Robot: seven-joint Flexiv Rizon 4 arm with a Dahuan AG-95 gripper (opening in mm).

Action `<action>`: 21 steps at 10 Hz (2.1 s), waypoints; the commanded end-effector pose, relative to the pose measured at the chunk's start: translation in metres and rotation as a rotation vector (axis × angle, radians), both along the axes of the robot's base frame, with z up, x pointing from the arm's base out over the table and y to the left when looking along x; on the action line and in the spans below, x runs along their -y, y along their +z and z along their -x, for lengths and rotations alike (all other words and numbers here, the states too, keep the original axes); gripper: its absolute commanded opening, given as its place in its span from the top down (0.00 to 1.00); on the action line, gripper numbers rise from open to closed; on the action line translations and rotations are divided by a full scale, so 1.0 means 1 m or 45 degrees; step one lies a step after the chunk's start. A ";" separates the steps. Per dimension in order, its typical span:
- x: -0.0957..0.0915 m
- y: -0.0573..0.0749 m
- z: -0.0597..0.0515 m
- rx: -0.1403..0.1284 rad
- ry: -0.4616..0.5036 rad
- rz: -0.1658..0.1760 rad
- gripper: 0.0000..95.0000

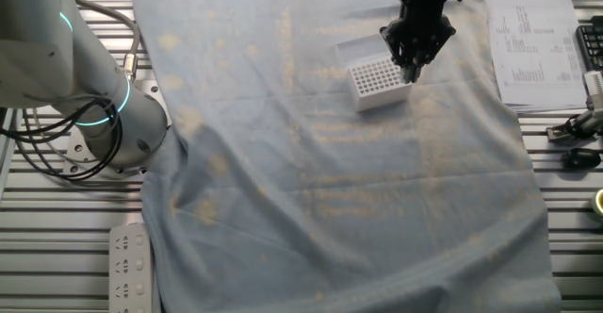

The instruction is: Insert a medium pipette tip into the holder for medium pipette tips

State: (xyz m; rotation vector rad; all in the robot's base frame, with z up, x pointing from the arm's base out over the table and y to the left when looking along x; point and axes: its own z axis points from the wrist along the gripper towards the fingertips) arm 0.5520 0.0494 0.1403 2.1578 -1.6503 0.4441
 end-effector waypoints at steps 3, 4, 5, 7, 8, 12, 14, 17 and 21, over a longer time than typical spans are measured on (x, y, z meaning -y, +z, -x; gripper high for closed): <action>-0.008 -0.005 -0.001 0.008 -0.001 0.042 1.00; -0.010 -0.006 -0.001 0.007 -0.004 0.041 1.00; -0.013 -0.007 -0.001 0.002 0.002 0.043 1.00; -0.016 -0.011 0.004 0.002 0.001 0.046 1.00; -0.017 -0.015 0.007 0.003 0.005 0.045 1.00; -0.018 -0.018 0.014 0.004 0.037 0.073 1.00; -0.022 -0.020 0.014 0.002 0.039 0.080 1.00; -0.028 -0.023 0.014 -0.004 0.047 0.094 1.00; -0.029 -0.024 0.015 -0.007 0.065 0.128 1.00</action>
